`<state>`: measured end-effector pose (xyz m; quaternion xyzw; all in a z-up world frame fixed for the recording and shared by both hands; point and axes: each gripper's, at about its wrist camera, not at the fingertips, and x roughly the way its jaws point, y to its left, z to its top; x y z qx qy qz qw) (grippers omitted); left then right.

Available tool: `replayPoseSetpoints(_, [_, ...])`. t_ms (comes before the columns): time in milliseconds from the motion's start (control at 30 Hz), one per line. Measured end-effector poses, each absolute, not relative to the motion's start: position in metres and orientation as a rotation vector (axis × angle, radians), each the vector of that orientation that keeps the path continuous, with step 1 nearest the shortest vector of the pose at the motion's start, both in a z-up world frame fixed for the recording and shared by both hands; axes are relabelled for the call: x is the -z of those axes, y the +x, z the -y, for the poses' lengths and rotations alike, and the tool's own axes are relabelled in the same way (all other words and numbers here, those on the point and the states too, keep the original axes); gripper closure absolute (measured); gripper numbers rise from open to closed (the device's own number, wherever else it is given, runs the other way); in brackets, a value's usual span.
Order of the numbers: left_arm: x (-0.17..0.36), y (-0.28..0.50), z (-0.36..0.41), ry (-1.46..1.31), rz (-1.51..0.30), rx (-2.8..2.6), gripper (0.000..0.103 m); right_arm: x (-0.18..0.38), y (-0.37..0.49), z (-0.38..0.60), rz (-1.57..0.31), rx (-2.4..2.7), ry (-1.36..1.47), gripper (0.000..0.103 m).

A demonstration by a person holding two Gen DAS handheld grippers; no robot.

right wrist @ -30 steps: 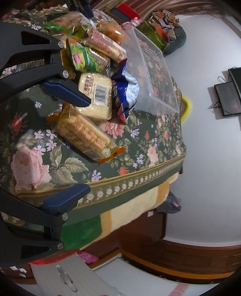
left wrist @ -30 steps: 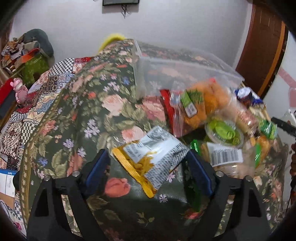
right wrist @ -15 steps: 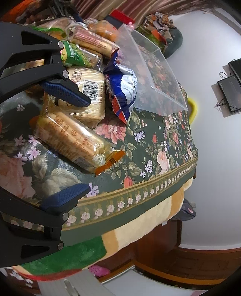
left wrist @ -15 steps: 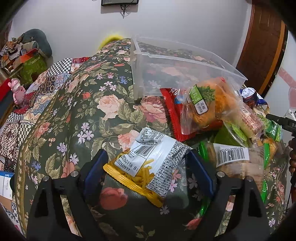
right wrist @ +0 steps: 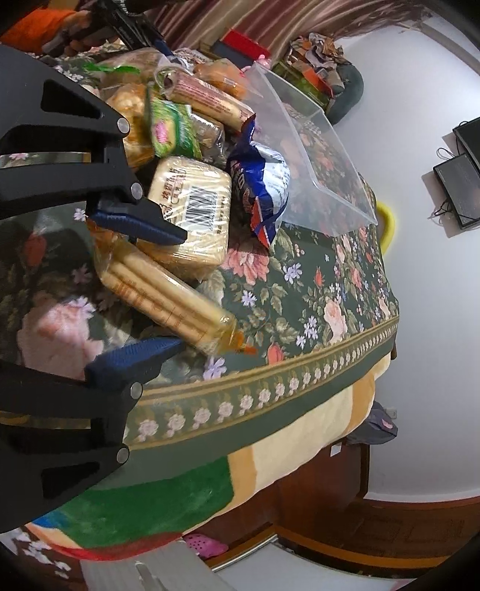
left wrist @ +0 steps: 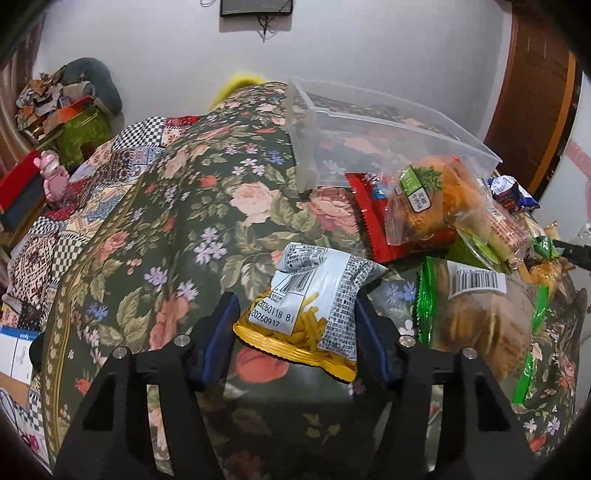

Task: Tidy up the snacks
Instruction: 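Grasp the white-and-yellow chip bag with the left tool while the right tool grasps the yellow-wrapped cake, then carry the chip bag and cake into the clear box and open both tools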

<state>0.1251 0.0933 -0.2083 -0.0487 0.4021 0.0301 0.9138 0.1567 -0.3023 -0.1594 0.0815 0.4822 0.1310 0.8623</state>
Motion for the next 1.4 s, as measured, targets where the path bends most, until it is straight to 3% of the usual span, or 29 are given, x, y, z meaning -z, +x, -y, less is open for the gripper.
replayPoseSetpoints(100, [0.207, 0.120, -0.095, -0.107, -0.826, -0.079, 0.042, 0.160, 0.155, 0.309, -1.014, -0.267, 0.187, 0.062])
replayPoseSetpoints(500, [0.201, 0.118, -0.090, -0.099, -0.805, -0.085, 0.043, 0.157, 0.157, 0.319, -1.007, -0.199, 0.179, 0.063])
replayPoseSetpoints(600, [0.200, 0.117, -0.092, -0.105, -0.797, -0.090, 0.044, 0.169, 0.162, 0.318, -1.038, -0.205, 0.181, 0.071])
replayPoseSetpoints(1067, [0.174, 0.106, -0.093, -0.108, -0.741, -0.096, 0.044, 0.177, 0.160, 0.308, -1.057, -0.205, 0.098, 0.065])
replayPoseSetpoints(1233, [0.158, 0.102, -0.092, -0.100, -0.707, -0.099, 0.044, 0.171, 0.155, 0.310, -1.036, -0.205, 0.098, 0.072])
replayPoseSetpoints(1400, [0.135, 0.105, -0.087, -0.078, -0.665, -0.088, 0.044, 0.140, 0.150, 0.309, -0.949, -0.199, 0.078, 0.072])
